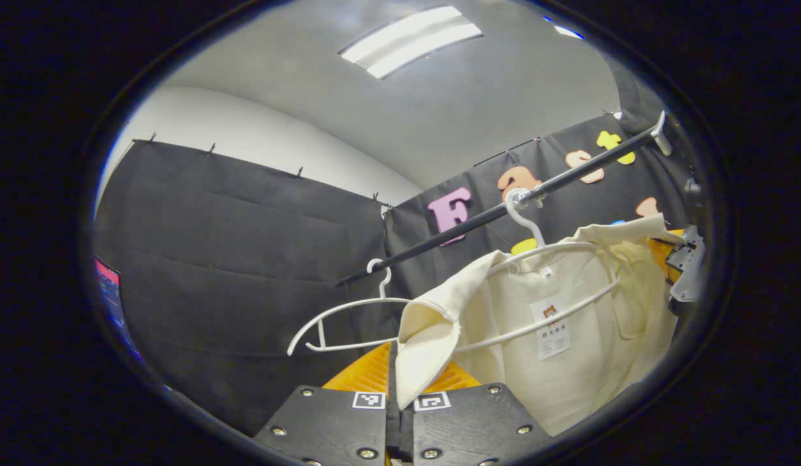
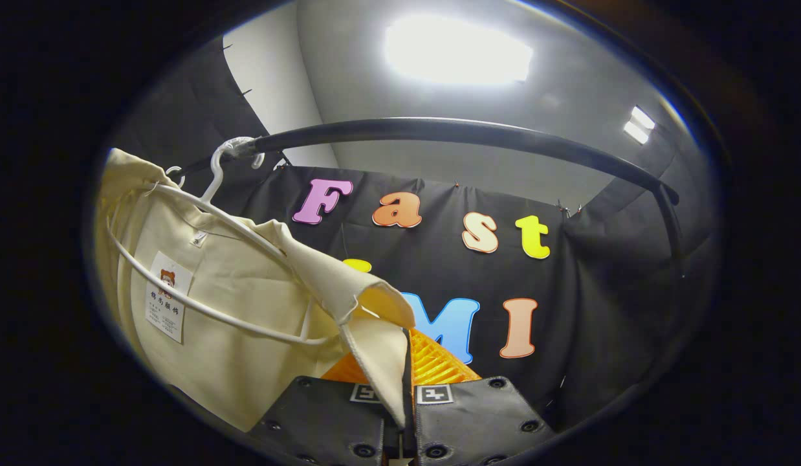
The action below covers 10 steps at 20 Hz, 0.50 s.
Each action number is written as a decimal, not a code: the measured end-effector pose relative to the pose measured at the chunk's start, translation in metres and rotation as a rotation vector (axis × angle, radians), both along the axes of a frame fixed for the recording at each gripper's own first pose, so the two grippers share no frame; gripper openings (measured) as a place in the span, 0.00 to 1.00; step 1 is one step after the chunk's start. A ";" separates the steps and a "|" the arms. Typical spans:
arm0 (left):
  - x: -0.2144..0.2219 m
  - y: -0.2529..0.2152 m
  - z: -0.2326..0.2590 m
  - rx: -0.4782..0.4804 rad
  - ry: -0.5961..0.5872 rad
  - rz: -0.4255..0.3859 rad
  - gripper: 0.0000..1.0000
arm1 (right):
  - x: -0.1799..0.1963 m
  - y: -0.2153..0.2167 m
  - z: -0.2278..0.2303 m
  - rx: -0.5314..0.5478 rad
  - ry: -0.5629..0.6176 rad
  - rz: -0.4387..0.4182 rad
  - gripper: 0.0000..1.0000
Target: Grasp the clothes on the hanger with both hands and then place them into the laundry hamper below.
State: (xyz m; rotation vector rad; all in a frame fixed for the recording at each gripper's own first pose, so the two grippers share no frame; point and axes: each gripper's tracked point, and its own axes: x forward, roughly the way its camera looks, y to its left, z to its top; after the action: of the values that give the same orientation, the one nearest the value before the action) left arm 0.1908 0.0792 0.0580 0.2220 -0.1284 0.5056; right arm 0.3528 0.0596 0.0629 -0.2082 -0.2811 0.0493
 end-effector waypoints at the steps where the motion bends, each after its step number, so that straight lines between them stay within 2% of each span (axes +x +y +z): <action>1: 0.001 0.005 0.003 0.008 -0.006 0.006 0.02 | 0.003 -0.003 0.002 0.002 -0.010 -0.012 0.04; 7: 0.008 0.035 0.023 0.067 -0.054 0.044 0.00 | 0.023 -0.013 0.015 0.032 -0.073 -0.049 0.04; 10: 0.017 0.048 0.027 0.065 -0.062 0.054 0.02 | 0.032 -0.016 0.020 0.062 -0.087 -0.052 0.04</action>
State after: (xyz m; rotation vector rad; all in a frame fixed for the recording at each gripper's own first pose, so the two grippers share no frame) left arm 0.2080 0.1271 0.0851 0.2738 -0.2002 0.5623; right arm 0.3846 0.0431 0.0833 -0.1557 -0.3628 -0.0205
